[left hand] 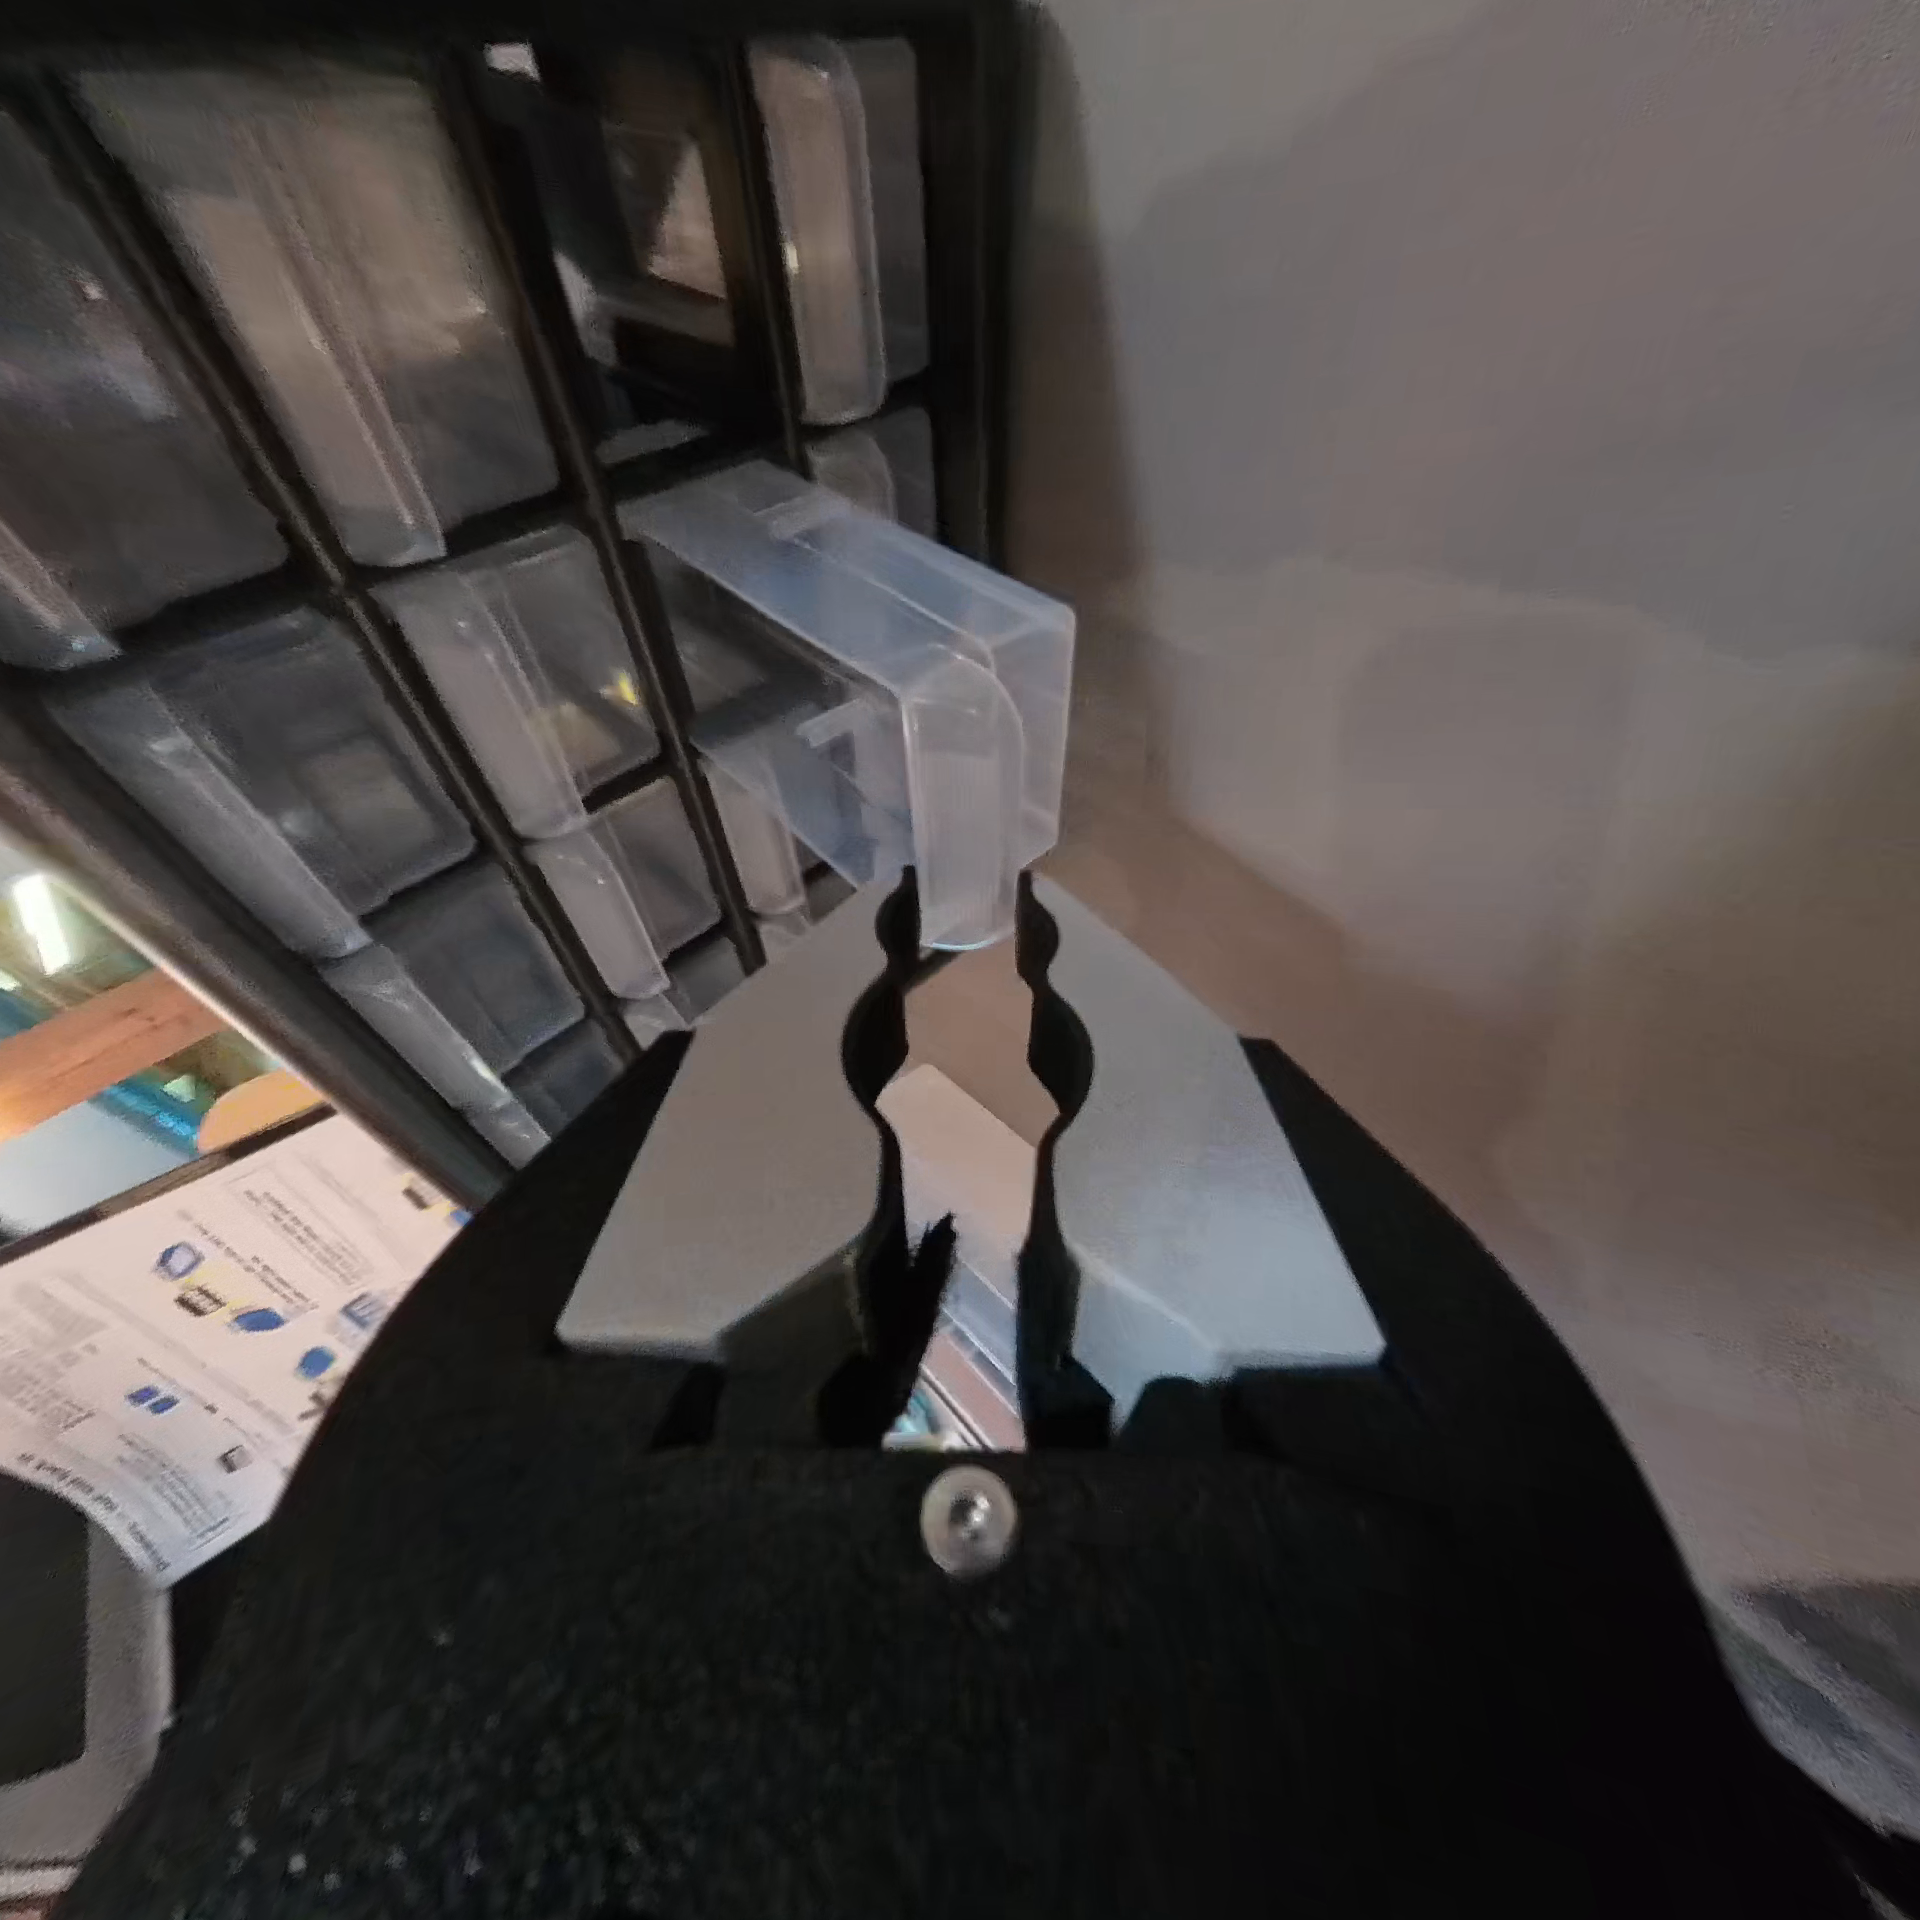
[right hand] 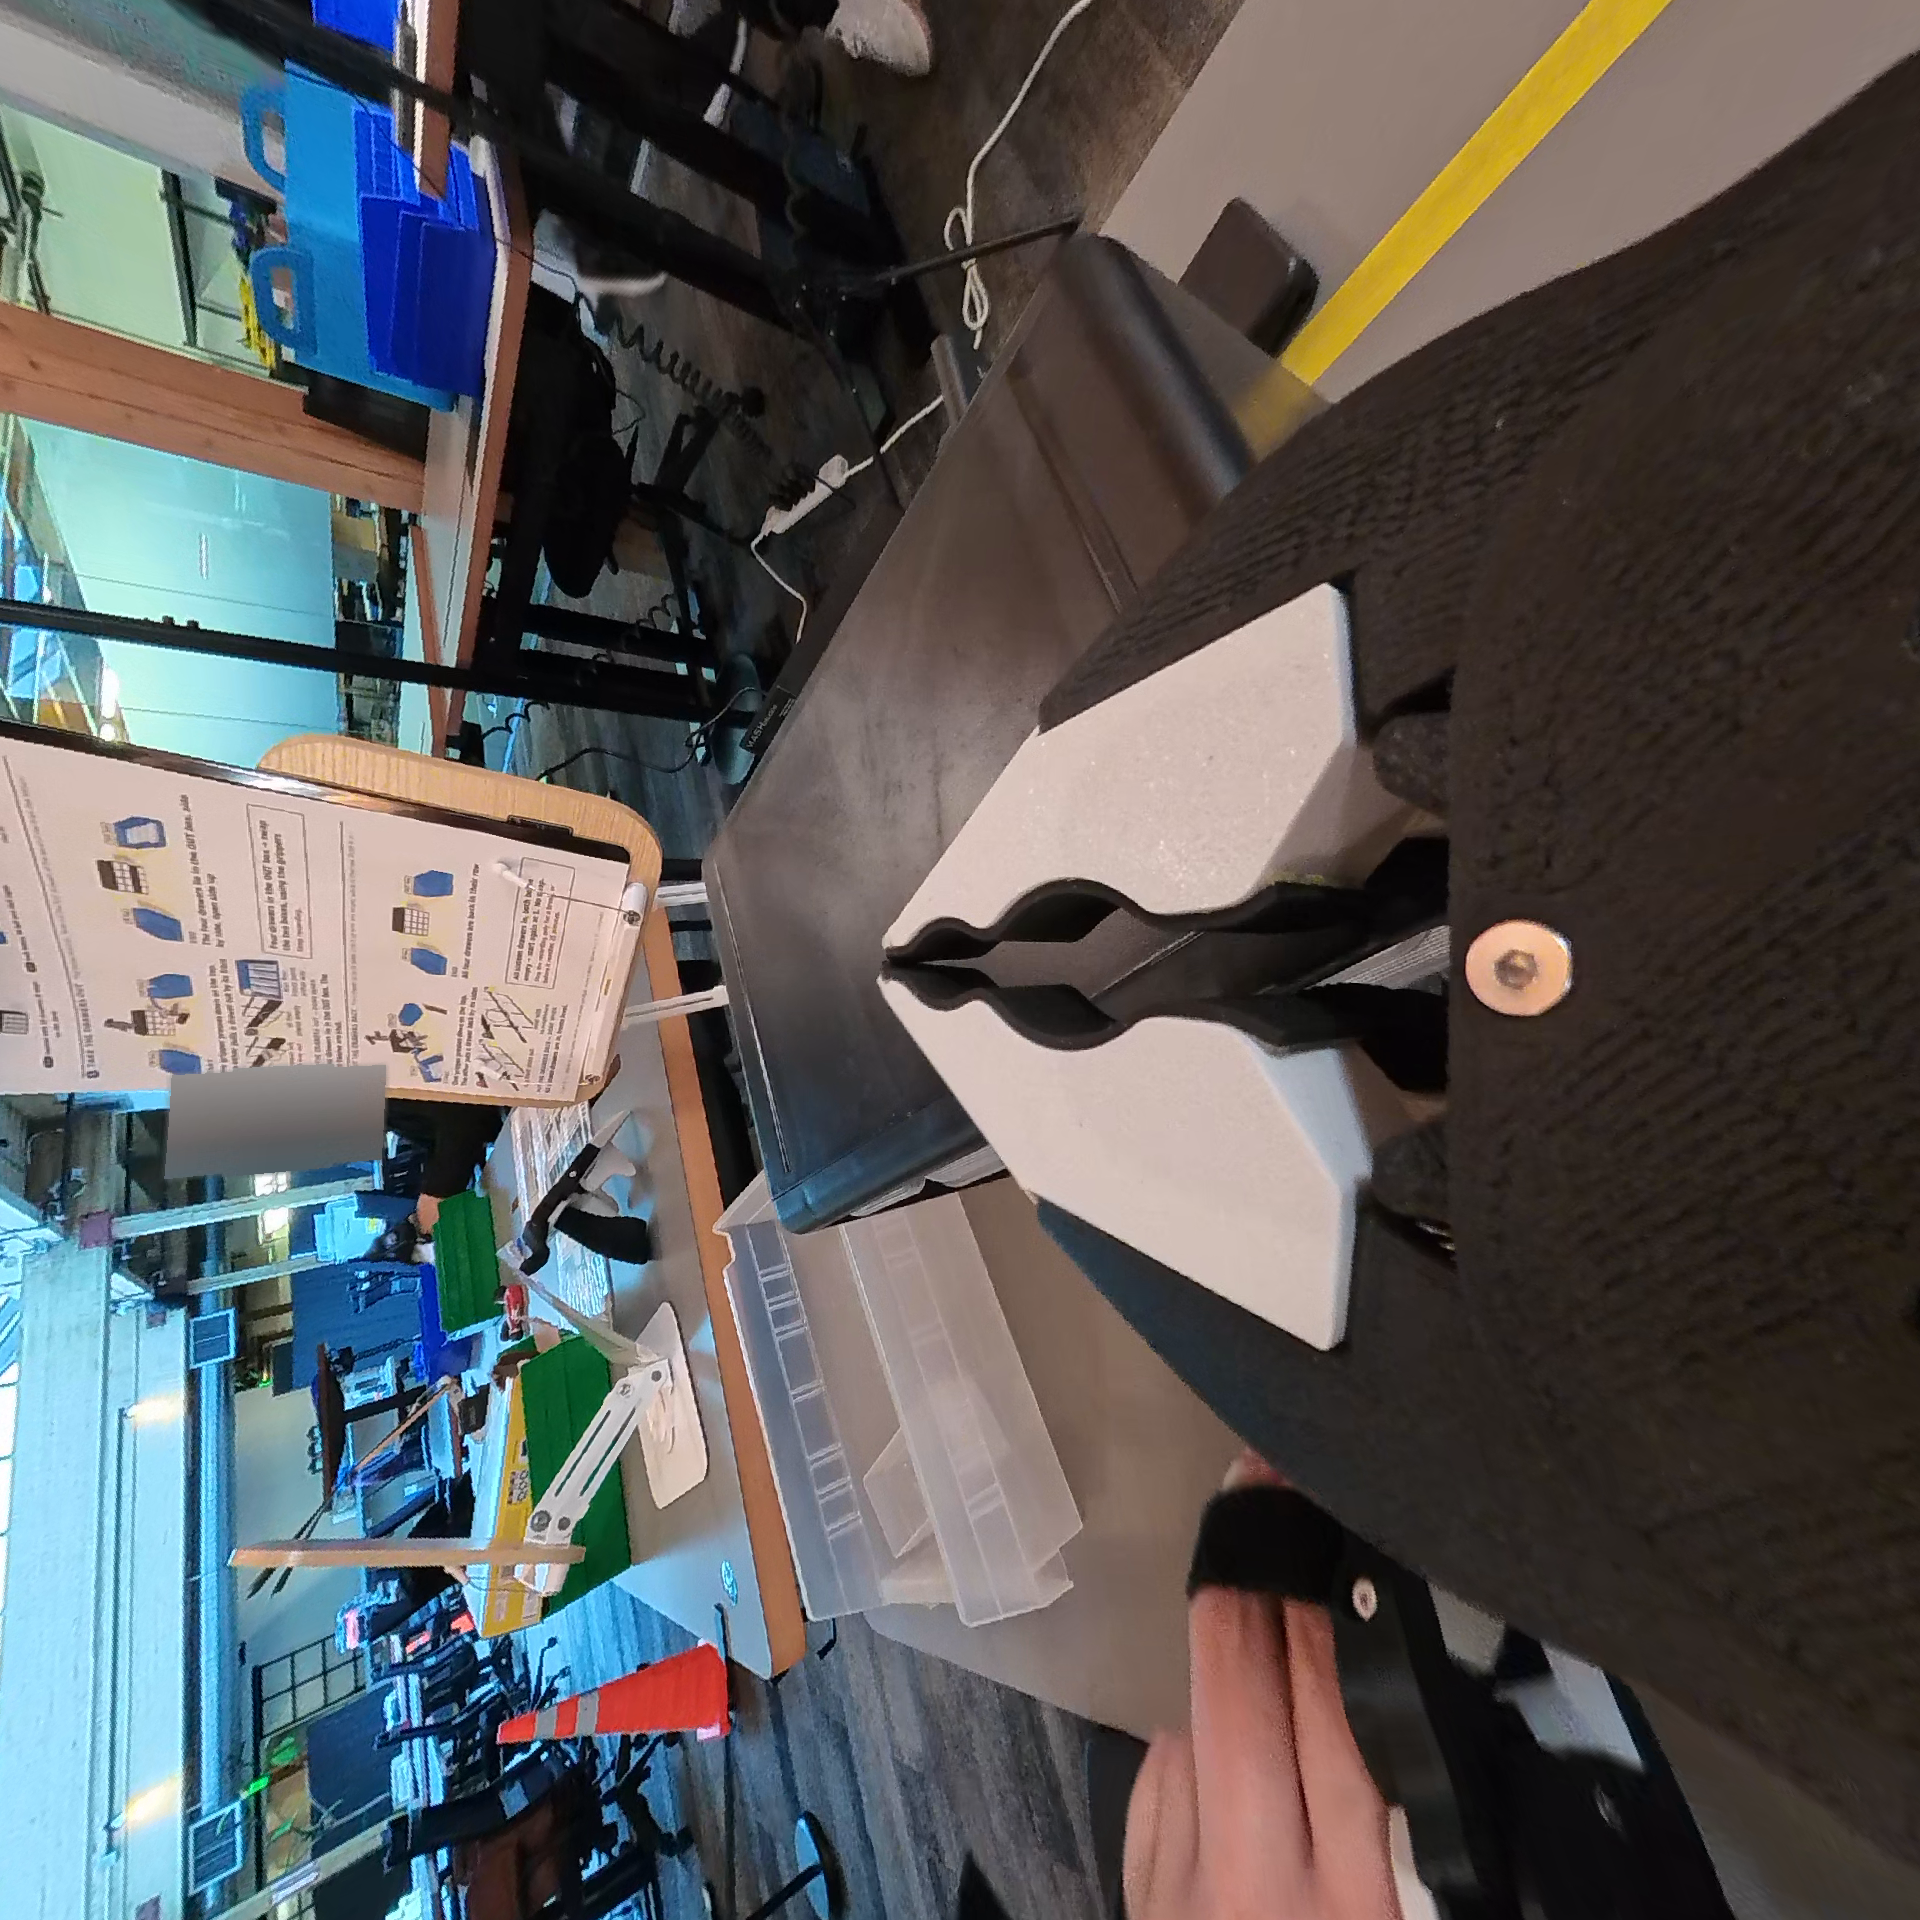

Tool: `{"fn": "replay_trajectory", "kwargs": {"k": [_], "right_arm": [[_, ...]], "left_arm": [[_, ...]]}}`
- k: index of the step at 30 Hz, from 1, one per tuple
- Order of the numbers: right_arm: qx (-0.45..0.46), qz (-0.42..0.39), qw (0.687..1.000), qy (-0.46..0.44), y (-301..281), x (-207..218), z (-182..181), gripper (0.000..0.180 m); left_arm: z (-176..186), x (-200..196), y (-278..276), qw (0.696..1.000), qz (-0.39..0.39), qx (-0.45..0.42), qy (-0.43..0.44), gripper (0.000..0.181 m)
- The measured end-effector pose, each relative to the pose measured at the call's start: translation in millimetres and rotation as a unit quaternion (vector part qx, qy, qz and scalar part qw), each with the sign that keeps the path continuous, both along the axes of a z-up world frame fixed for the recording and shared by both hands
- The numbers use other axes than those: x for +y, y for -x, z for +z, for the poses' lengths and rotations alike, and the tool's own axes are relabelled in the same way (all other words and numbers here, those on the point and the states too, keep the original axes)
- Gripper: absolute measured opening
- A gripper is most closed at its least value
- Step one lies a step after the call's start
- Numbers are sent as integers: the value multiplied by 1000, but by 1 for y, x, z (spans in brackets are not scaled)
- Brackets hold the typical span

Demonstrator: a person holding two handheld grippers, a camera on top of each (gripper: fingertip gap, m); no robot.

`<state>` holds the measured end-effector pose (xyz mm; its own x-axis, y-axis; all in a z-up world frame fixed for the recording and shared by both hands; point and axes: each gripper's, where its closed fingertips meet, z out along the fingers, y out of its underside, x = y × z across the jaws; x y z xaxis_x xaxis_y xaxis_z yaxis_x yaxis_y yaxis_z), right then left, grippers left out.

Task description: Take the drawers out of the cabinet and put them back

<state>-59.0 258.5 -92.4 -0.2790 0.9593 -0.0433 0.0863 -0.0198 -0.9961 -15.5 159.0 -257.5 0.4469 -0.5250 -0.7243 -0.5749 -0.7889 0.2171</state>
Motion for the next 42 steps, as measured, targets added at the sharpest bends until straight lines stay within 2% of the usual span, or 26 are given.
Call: {"fn": "replay_trajectory", "kwargs": {"k": [1, 6, 10, 13, 14, 16, 19, 25, 28, 32, 35, 38, 40, 42], "right_arm": [[1, 1, 1000, 1, 0, 0, 0, 0], [8, 7, 1000, 0, -1, -1, 1, 0], [14, 15, 1000, 11, -2, -1, 2, 0], [8, 6, 1000, -1, -1, -1, 1, 0], [6, 3, 1000, -7, -1, -1, 0, 0], [2, 1, 1000, -16, 0, -1, -1, 0], [1, 0, 1000, -16, 0, -1, -1, 0], [0, -5, 1000, -19, 0, 0, -1, 0], [-1, -6, 1000, -21, 0, 0, -1, 0], [-2, -7, 1000, -20, 0, 0, -1, 0], [-5, -13, 1000, -26, 1, 1, -2, 0], [-8, -16, 999, -32, 1, 1, -3, 0], [-7, -14, 999, -29, 1, 1, -3, 0], [-5, -11, 1000, -25, 1, 1, -2, 0]], "left_arm": [[0, 5, 6, 1000, -4, 15, -11, 16], [-5, 33, 26, 998, -29, 45, -32, 16], [1, 50, 37, 993, -45, 63, -88, 17], [9, 50, 41, 985, -51, 82, -141, 45], [9, 47, 37, 983, -61, 74, -155, 48], [0, 39, 19, 981, -93, 38, -167, 42], [-15, 38, -7, 976, -152, -6, -156, 18], [-27, 54, 20, 984, -118, 9, -131, 24], [-24, 62, 37, 983, -101, 19, -149, 27], [-21, 62, 35, 980, -94, -17, -176, 26], [-18, 47, 22, 974, -121, -47, -185, 36], [-18, 5, 10, 966, -133, -97, -200, 42], [-15, -36, 31, 970, -88, -89, -209, 35], [-10, -84, 59, 967, -5, -124, -221, 34]]}}
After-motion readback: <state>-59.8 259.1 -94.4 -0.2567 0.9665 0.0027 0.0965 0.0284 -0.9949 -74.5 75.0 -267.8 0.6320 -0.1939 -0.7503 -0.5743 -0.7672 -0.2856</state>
